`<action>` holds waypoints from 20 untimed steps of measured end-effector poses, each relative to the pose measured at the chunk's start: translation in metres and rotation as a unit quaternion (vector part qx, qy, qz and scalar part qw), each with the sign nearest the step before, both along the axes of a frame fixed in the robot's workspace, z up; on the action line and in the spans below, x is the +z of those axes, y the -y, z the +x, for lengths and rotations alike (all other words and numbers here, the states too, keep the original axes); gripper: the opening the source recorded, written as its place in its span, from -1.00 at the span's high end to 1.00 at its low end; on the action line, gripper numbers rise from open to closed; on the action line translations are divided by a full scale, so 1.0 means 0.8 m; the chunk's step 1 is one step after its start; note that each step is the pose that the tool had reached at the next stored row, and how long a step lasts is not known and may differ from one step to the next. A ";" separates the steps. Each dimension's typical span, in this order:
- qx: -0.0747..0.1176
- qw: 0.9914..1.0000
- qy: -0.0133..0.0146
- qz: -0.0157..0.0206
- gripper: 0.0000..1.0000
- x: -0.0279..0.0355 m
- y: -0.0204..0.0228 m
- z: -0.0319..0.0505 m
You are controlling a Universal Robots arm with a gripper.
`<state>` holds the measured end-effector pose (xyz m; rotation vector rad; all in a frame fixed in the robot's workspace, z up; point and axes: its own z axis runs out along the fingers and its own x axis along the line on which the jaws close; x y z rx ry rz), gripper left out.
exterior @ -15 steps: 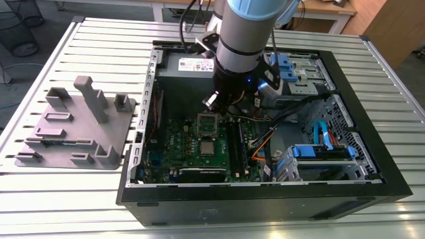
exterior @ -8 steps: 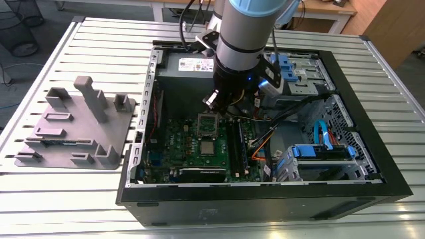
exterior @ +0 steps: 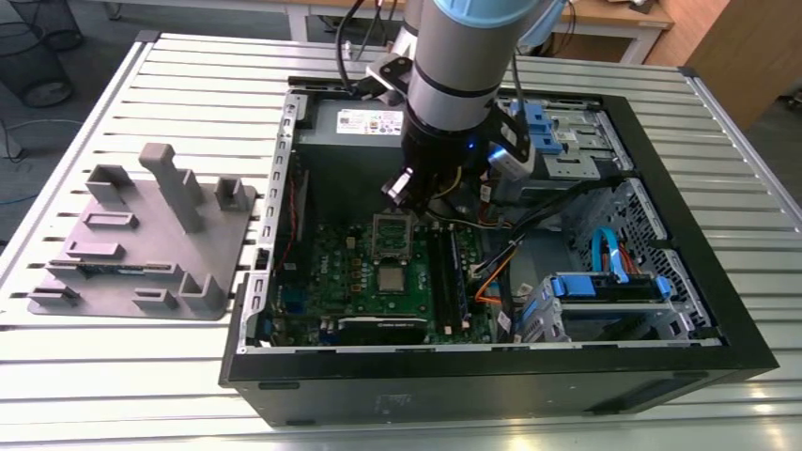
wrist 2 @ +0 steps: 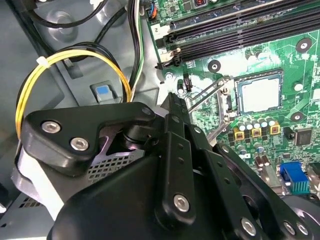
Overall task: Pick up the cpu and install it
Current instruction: 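Close the cpu cover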
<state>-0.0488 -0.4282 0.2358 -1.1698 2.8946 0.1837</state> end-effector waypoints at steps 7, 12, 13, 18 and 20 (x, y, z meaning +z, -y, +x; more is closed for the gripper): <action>0.010 1.000 0.001 0.000 0.79 0.0021 0.0005 -0.001; 0.017 1.000 0.001 -0.004 0.79 0.0032 0.0034 -0.004; 0.019 1.000 0.001 -0.005 0.79 0.0034 0.0042 -0.004; 0.024 1.000 0.002 -0.009 0.79 0.0044 0.0088 -0.007; 0.026 1.000 0.002 -0.010 0.79 0.0046 0.0109 -0.008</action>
